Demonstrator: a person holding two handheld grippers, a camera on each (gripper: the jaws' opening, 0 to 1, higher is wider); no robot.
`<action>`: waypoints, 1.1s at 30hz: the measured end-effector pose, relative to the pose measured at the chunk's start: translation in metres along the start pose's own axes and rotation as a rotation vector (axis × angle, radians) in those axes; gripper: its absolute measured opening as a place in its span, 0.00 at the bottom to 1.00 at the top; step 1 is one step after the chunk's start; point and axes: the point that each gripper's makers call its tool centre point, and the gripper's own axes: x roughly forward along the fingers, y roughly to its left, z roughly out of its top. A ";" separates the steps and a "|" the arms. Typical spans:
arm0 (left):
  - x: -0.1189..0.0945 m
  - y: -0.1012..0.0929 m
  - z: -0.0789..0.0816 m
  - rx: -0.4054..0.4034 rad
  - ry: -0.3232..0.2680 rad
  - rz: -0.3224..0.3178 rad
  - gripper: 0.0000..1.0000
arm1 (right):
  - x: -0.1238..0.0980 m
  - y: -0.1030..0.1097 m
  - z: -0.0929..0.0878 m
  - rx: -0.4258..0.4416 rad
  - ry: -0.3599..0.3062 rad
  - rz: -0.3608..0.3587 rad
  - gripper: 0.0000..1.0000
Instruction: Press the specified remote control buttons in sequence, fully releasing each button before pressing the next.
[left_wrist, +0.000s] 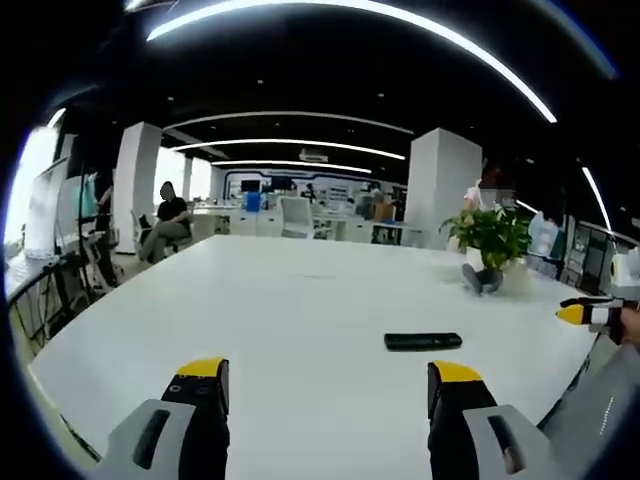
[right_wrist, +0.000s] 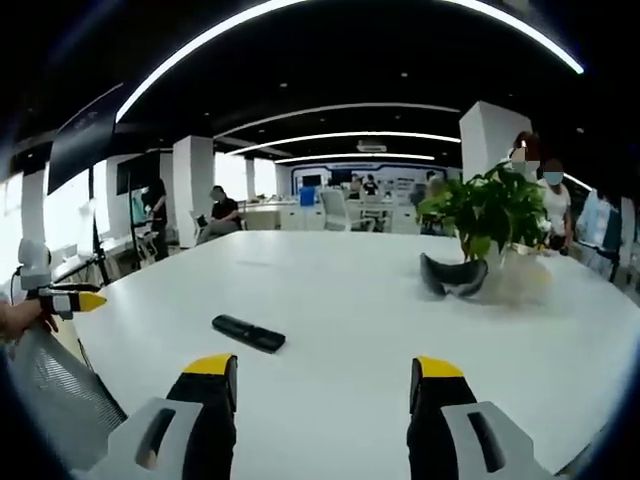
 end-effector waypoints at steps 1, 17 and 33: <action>0.002 -0.002 -0.003 0.017 0.017 -0.008 0.84 | 0.000 -0.002 -0.001 0.002 0.005 -0.005 0.69; 0.005 -0.023 -0.009 0.026 0.044 -0.121 0.80 | 0.006 0.002 -0.003 -0.069 0.054 -0.017 0.63; 0.004 -0.066 0.018 0.076 0.033 -0.315 0.83 | 0.007 0.003 -0.013 -0.077 0.093 0.024 0.63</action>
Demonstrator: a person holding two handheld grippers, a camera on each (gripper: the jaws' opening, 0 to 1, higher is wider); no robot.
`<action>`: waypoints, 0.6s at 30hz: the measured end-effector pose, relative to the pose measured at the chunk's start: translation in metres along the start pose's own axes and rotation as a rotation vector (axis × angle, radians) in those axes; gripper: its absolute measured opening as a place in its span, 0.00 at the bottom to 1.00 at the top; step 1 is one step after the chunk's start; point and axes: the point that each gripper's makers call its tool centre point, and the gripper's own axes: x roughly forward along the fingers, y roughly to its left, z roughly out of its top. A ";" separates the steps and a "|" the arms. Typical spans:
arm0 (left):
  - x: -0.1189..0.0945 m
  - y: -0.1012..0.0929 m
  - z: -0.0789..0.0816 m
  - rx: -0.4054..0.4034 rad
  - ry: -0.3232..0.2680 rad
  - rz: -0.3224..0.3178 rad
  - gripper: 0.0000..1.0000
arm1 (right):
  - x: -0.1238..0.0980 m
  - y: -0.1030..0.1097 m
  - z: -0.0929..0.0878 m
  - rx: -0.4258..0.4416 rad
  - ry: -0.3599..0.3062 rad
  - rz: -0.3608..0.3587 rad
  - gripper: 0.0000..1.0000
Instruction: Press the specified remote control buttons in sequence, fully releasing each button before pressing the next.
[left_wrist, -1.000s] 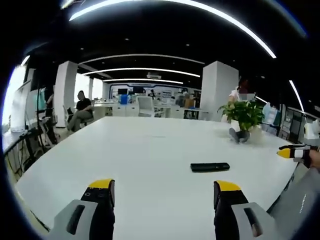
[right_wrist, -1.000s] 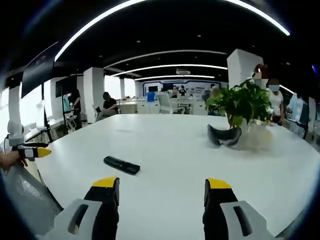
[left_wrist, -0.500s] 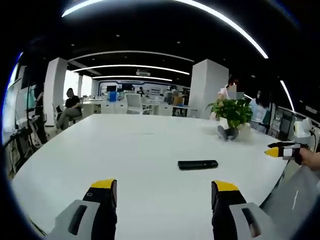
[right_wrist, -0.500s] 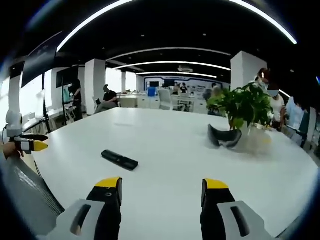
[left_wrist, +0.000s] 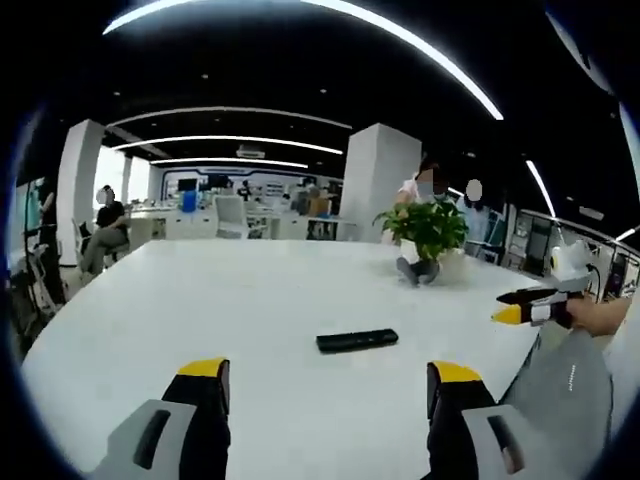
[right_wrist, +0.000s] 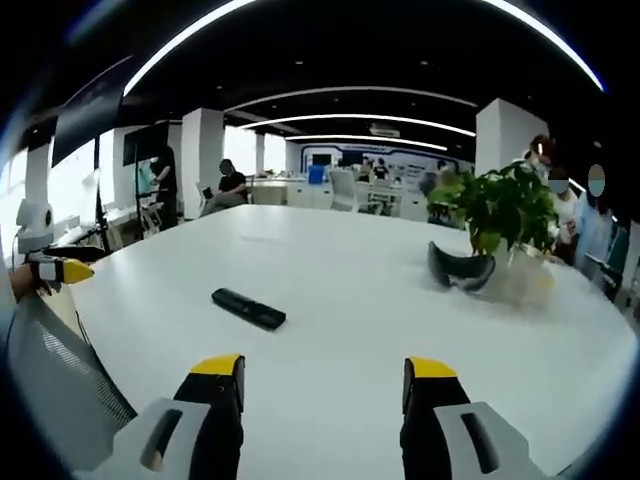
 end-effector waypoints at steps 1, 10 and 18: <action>0.006 -0.007 0.008 0.003 -0.004 -0.028 0.83 | 0.000 0.000 -0.001 0.003 0.001 0.000 0.63; 0.055 -0.054 0.041 -0.012 -0.054 -0.182 0.84 | -0.002 -0.003 -0.002 -0.016 0.002 -0.002 0.62; 0.075 -0.065 0.023 -0.036 0.037 -0.247 0.90 | -0.005 -0.008 -0.001 0.040 -0.016 -0.017 0.61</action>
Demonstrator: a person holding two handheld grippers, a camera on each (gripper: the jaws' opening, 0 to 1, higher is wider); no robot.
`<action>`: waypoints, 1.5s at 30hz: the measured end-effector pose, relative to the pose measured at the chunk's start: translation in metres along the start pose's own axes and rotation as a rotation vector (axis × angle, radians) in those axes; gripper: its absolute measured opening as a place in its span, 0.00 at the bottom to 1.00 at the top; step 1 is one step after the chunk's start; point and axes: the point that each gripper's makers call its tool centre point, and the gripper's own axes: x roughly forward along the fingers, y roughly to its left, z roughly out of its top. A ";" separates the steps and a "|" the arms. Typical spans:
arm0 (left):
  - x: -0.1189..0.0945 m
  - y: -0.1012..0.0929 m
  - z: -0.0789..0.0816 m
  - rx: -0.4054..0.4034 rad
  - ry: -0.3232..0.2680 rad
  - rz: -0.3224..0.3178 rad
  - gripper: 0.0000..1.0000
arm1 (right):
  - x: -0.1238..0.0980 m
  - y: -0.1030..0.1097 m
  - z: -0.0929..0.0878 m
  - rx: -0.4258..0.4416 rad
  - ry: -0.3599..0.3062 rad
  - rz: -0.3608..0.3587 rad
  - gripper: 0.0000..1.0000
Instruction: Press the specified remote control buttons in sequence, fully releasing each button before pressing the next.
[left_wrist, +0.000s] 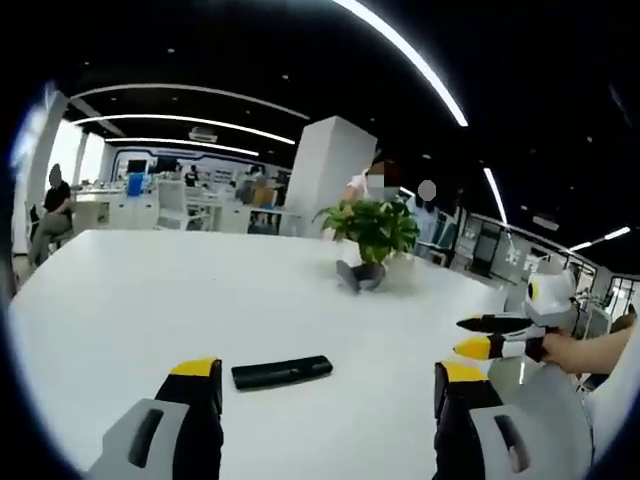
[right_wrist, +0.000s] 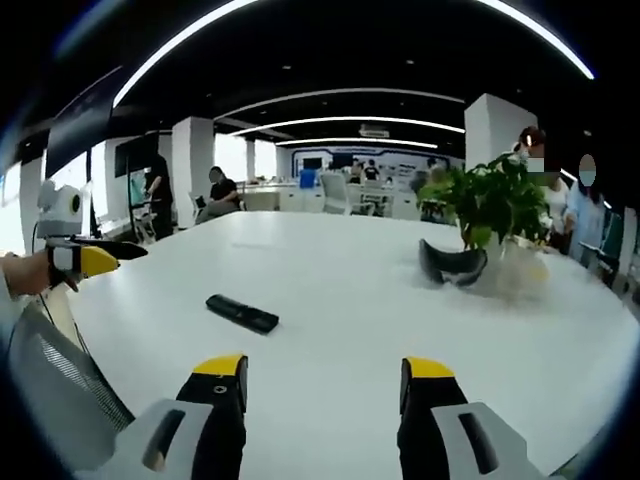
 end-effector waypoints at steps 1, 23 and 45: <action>0.001 0.003 -0.002 0.004 0.016 0.000 0.90 | 0.000 0.001 0.001 -0.003 -0.006 0.001 0.61; 0.070 0.056 -0.071 0.190 0.508 -0.258 0.81 | 0.000 -0.001 0.004 0.046 -0.027 -0.002 0.57; 0.122 0.091 -0.083 0.506 0.870 -0.410 0.69 | 0.003 0.005 -0.005 0.055 0.019 0.047 0.52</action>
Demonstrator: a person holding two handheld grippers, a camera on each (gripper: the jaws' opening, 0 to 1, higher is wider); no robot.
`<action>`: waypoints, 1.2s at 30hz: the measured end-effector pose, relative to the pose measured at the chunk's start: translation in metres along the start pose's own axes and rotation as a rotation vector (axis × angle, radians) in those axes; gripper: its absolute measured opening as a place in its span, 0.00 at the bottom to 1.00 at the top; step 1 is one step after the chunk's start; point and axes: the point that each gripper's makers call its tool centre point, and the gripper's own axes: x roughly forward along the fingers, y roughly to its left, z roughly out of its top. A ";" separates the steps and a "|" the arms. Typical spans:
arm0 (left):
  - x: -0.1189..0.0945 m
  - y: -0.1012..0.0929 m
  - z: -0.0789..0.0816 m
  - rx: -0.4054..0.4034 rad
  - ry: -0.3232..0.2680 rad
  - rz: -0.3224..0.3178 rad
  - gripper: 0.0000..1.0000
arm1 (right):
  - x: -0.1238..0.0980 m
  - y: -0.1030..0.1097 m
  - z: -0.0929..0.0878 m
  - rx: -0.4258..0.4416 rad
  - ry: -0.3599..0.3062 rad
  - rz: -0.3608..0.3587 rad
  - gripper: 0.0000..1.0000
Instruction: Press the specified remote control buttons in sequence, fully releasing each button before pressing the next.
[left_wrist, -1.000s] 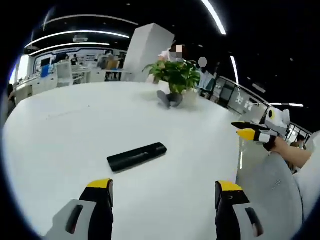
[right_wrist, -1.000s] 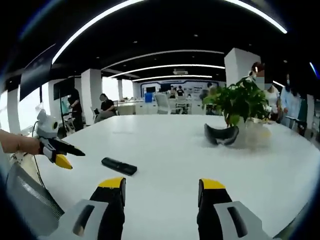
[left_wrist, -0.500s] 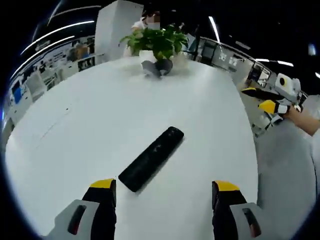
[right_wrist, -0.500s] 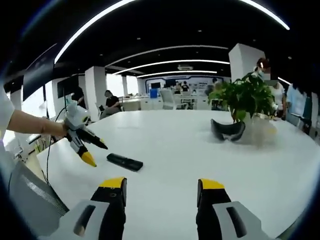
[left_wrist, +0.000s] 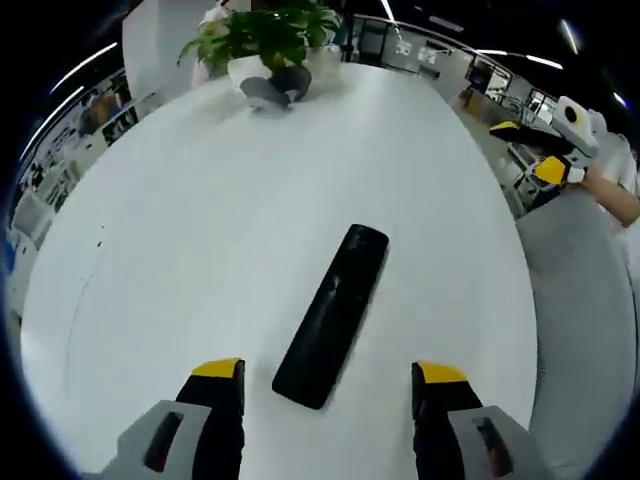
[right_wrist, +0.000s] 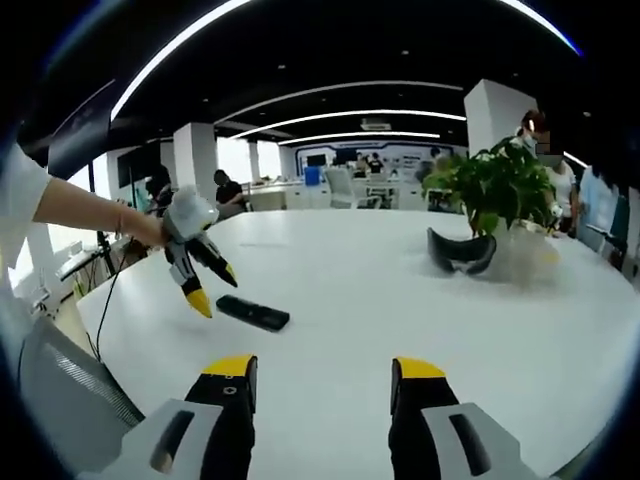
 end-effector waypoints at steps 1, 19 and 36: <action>0.001 0.001 -0.001 0.011 0.016 -0.005 0.68 | 0.000 0.000 0.000 0.000 0.001 0.000 0.52; 0.016 0.011 -0.006 0.304 0.244 -0.042 0.50 | 0.004 0.007 -0.013 -0.030 0.073 0.035 0.46; 0.014 0.004 -0.005 0.364 0.247 -0.040 0.23 | 0.007 0.017 -0.026 -0.074 0.145 0.083 0.42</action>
